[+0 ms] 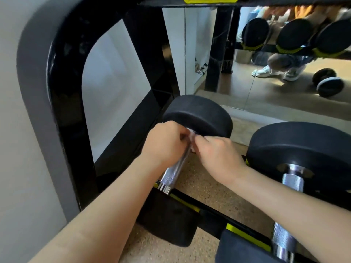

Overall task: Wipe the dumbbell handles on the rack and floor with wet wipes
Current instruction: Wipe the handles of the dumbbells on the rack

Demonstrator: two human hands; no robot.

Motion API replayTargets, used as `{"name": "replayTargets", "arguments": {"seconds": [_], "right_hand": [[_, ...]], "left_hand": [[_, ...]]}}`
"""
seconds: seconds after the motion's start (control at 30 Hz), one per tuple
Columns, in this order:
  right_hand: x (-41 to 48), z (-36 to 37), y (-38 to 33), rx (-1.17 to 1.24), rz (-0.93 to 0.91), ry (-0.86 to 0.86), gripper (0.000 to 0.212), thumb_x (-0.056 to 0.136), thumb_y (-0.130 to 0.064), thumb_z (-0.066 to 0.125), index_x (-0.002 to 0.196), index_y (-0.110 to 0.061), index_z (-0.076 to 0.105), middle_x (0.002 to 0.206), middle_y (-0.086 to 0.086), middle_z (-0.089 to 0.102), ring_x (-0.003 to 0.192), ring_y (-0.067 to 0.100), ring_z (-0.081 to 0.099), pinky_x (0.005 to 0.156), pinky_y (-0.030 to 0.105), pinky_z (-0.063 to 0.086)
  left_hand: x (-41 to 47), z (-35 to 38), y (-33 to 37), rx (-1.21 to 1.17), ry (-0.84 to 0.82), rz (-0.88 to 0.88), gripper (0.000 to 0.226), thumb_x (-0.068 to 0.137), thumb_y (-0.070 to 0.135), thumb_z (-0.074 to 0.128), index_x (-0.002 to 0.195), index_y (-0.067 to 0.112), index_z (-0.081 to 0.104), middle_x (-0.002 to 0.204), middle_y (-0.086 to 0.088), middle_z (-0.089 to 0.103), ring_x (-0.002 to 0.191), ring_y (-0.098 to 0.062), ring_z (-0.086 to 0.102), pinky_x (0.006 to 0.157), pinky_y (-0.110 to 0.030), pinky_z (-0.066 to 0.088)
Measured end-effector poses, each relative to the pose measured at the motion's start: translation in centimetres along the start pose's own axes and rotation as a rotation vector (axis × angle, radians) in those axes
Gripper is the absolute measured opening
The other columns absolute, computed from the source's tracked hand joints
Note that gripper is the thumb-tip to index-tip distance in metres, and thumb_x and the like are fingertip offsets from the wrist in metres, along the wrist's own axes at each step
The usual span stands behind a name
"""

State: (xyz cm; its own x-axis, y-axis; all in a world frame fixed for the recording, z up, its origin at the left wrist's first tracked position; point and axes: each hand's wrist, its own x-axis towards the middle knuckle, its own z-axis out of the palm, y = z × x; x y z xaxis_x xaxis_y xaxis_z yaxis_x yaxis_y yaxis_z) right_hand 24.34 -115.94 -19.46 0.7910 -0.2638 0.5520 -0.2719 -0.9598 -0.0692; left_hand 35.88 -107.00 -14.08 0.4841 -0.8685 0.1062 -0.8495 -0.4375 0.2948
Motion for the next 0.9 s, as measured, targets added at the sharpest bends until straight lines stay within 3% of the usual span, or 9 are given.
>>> {"name": "replayTargets", "arguments": {"seconds": [0.07,0.13,0.27,0.37,0.53,0.67,0.77,0.9], "right_hand": [[-0.2,0.2,0.0,0.096,0.095,0.035,0.009,0.091,-0.015,0.063,0.087,-0.008,0.067,0.067,0.008,0.068,0.057,0.025,0.068,0.047,0.035,0.055],[-0.1,0.8,-0.4,0.225,0.237,0.092,0.012,0.093,-0.018,0.061,0.085,-0.009,0.062,0.067,0.006,0.067,0.058,0.024,0.066,0.048,0.038,0.054],[-0.8,1.6,-1.5,0.473,0.411,0.153,0.007,0.093,-0.018,0.06,0.089,-0.011,0.059,0.072,0.0,0.066,0.065,0.016,0.066,0.054,0.035,0.054],[-2.0,1.7,-2.2,0.56,0.421,0.092,0.006,0.093,-0.016,0.06,0.098,-0.013,0.061,0.079,0.001,0.069,0.072,0.019,0.068,0.06,0.038,0.056],[-1.3,2.4,-1.5,0.676,0.548,0.139,0.01,0.093,-0.013,0.058,0.084,-0.016,0.055,0.074,-0.004,0.065,0.069,0.008,0.064,0.06,0.041,0.055],[-2.7,1.7,-3.2,0.705,0.427,0.024,0.008,0.092,-0.01,0.057,0.089,-0.017,0.056,0.076,-0.003,0.066,0.071,0.016,0.065,0.062,0.044,0.054],[-3.5,1.3,-4.0,0.718,0.321,-0.069,0.009,0.089,-0.007,0.06,0.093,-0.015,0.058,0.078,-0.001,0.068,0.073,0.02,0.066,0.064,0.042,0.053],[-1.6,2.0,-1.5,0.696,0.472,0.101,0.009,0.092,-0.007,0.055,0.085,-0.013,0.055,0.069,-0.003,0.065,0.064,0.015,0.064,0.06,0.044,0.053]], "left_hand": [[0.8,0.2,0.0,0.044,0.061,0.033,0.02,0.093,0.029,0.056,0.101,0.032,0.074,0.095,0.008,0.072,0.086,-0.013,0.064,0.074,-0.028,0.05],[1.4,0.1,-0.2,0.007,0.084,0.042,0.015,0.092,0.032,0.06,0.095,0.032,0.075,0.092,0.01,0.071,0.083,-0.01,0.063,0.072,-0.023,0.046],[1.3,0.5,-0.8,-0.12,0.067,0.066,0.007,0.087,0.03,0.068,0.09,0.032,0.073,0.092,0.013,0.069,0.088,-0.007,0.062,0.078,-0.023,0.048],[0.6,0.8,-0.9,-0.103,0.012,0.113,0.017,0.084,0.024,0.071,0.097,0.035,0.071,0.097,0.013,0.062,0.09,-0.006,0.056,0.076,-0.019,0.042],[-0.2,0.0,-1.5,-0.225,-0.05,0.062,0.037,0.089,0.009,0.059,0.108,0.039,0.069,0.097,0.017,0.063,0.089,-0.002,0.058,0.069,-0.009,0.04],[-1.4,-0.7,-1.4,-0.142,-0.11,0.064,0.037,0.091,0.013,0.056,0.115,0.039,0.068,0.101,0.019,0.065,0.086,0.001,0.058,0.067,-0.006,0.038],[-2.7,-1.5,-1.5,-0.135,-0.116,0.07,0.03,0.092,0.019,0.057,0.113,0.037,0.069,0.109,0.017,0.069,0.095,-0.002,0.062,0.083,-0.018,0.048],[-4.3,-2.6,-1.9,-0.119,-0.072,0.035,0.034,0.092,0.012,0.054,0.114,0.034,0.069,0.108,0.015,0.069,0.099,-0.007,0.063,0.091,-0.032,0.051]]}}
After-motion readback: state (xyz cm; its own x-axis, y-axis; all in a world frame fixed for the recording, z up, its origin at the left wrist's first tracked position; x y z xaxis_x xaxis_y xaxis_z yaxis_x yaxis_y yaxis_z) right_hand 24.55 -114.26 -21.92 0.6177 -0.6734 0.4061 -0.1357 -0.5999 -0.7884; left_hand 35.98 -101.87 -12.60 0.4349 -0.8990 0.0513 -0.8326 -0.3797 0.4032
